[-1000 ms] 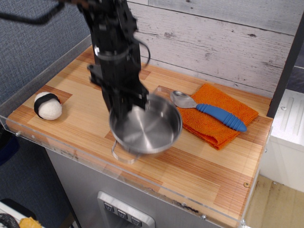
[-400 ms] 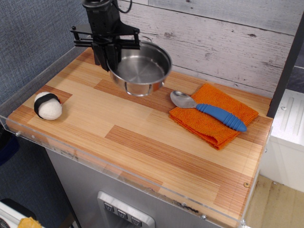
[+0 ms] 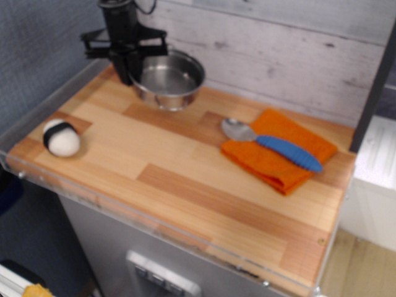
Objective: Slide the silver pot in the corner between the sushi and the orange rag.
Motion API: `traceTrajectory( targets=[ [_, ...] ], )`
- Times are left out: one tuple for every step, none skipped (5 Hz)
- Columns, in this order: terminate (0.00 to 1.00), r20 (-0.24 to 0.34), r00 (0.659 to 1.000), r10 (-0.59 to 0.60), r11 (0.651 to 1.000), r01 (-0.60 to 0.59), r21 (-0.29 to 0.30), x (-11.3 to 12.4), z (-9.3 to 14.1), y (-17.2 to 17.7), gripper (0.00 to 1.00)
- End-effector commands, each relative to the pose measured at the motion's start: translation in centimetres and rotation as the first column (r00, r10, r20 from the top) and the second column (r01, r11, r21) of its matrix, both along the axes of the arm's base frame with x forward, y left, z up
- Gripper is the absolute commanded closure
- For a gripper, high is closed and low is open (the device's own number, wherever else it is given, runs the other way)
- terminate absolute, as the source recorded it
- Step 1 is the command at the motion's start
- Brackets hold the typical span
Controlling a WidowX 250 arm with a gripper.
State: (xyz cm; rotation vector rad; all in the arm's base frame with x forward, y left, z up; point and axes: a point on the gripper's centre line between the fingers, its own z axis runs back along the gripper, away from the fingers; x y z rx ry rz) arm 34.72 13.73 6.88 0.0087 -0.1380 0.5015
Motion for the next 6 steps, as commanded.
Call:
traceTrajectory(
  targets=[
    [0.0,0.037,0.994,0.105,0.994,-0.106,0.024,-0.1,0.0,1.5,1.0],
    [0.0,0.018,0.993,0.114,0.993,-0.114,0.035,0.4,-1.0,1.7,1.0],
    [0.0,-0.001,0.993,0.117,0.992,-0.117,0.041,0.7,-2.3,2.2,1.0],
    [0.0,-0.012,0.993,0.118,0.992,-0.117,0.044,1.1,-3.2,2.6,1.0],
    [0.0,-0.025,0.992,0.121,0.992,-0.119,0.045,1.1,-3.6,2.7,1.0],
    [0.0,-0.056,0.986,0.155,0.988,-0.154,0.024,0.5,-3.3,2.5,0.0]
  ],
)
